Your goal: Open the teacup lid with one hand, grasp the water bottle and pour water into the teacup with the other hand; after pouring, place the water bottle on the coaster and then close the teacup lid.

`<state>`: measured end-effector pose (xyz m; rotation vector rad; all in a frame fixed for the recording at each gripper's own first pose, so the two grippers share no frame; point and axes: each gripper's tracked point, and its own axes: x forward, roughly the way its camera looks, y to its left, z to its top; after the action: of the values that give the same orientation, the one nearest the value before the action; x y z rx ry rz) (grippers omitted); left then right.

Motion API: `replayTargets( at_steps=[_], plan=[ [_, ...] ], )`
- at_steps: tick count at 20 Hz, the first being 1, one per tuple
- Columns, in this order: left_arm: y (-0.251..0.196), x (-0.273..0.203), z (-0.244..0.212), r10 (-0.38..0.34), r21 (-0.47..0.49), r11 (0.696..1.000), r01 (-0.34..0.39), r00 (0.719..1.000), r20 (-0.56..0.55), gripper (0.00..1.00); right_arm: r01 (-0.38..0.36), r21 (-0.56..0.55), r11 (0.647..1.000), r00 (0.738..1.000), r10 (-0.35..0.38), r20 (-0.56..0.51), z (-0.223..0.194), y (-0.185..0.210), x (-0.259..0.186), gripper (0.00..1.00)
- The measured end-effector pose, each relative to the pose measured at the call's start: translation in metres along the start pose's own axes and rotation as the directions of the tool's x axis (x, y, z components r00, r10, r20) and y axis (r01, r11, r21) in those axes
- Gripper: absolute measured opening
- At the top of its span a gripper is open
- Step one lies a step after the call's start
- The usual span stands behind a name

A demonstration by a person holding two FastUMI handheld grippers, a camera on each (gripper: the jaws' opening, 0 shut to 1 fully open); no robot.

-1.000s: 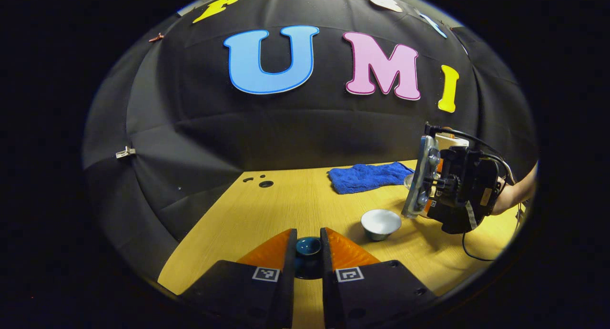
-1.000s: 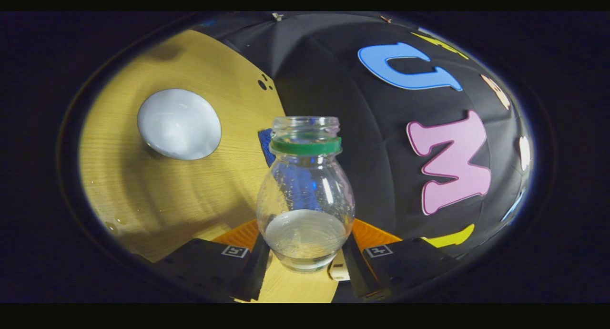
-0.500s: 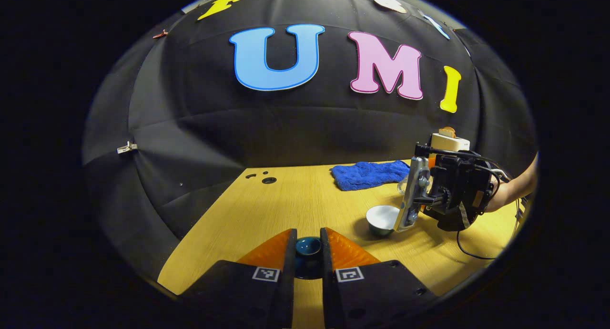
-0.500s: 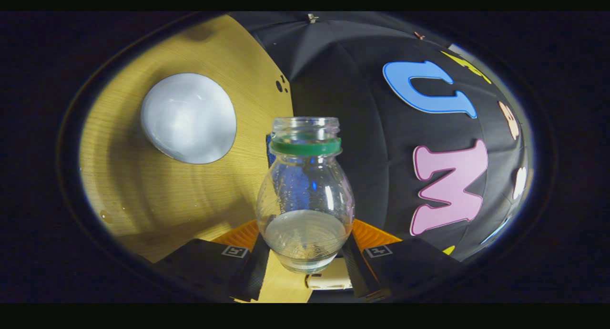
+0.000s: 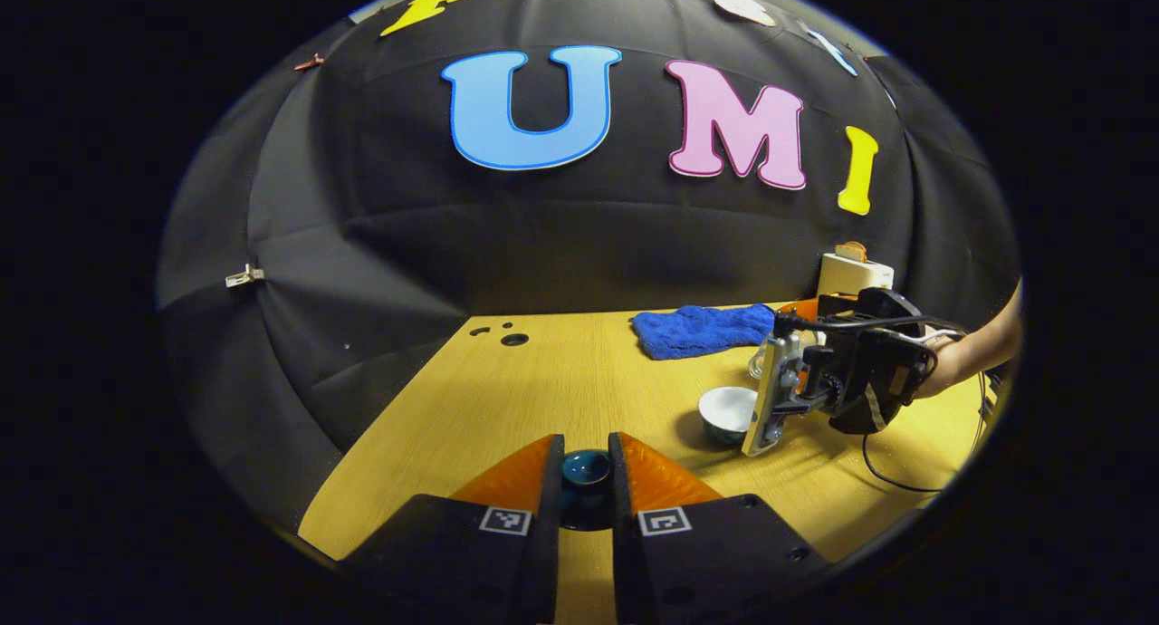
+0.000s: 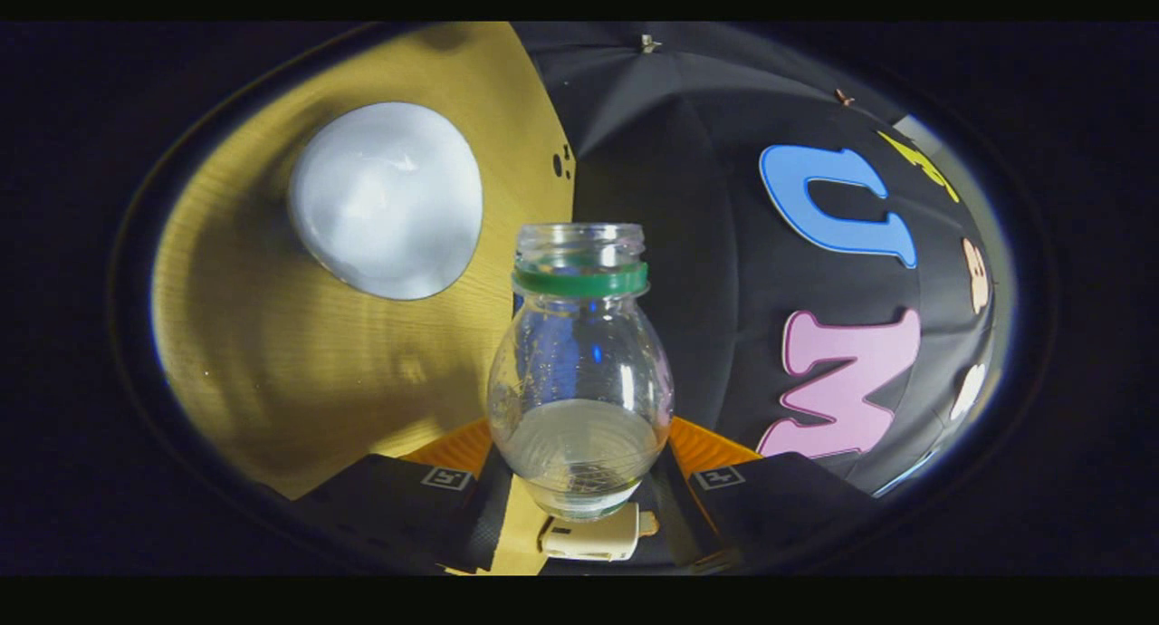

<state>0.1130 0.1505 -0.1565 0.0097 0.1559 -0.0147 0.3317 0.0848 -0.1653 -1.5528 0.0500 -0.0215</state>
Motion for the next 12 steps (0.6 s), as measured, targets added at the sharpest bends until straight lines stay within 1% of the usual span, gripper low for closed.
replayTargets(
  at_steps=[5,8,9,10,11,12],
  plan=[
    [0.0004,-0.0017,-0.0024,0.002,-0.003,1.0,-0.002,1.0,-0.003,0.28,0.014,-0.048,0.999,1.0,-0.013,0.016,0.0027,0.0011,0.0032,0.73],
    [0.0004,-0.0014,-0.0064,0.003,-0.005,1.0,-0.003,1.0,-0.01,0.28,0.027,-0.09,0.996,0.999,-0.024,0.035,0.0055,0.0001,0.0047,0.7],
    [0.0003,-0.002,-0.0069,0.003,-0.008,1.0,-0.003,1.0,-0.011,0.29,0.032,-0.105,0.994,0.999,-0.028,0.043,0.0061,-0.0004,0.0054,0.73],
    [-0.0002,-0.0028,-0.007,0.002,-0.01,1.0,-0.002,1.0,-0.011,0.24,0.037,-0.119,0.992,0.998,-0.031,0.051,0.0074,-0.0007,0.0057,0.73],
    [-0.0004,-0.0033,-0.0071,0.003,-0.01,1.0,-0.003,1.0,-0.011,0.25,0.041,-0.134,0.99,0.998,-0.033,0.059,0.0078,-0.0009,0.0066,0.73],
    [-0.0001,-0.0028,-0.0092,0.003,-0.009,1.0,-0.003,1.0,-0.013,0.28,0.041,-0.144,0.989,0.997,-0.032,0.064,0.0077,-0.0002,0.006,0.75]
  ],
)
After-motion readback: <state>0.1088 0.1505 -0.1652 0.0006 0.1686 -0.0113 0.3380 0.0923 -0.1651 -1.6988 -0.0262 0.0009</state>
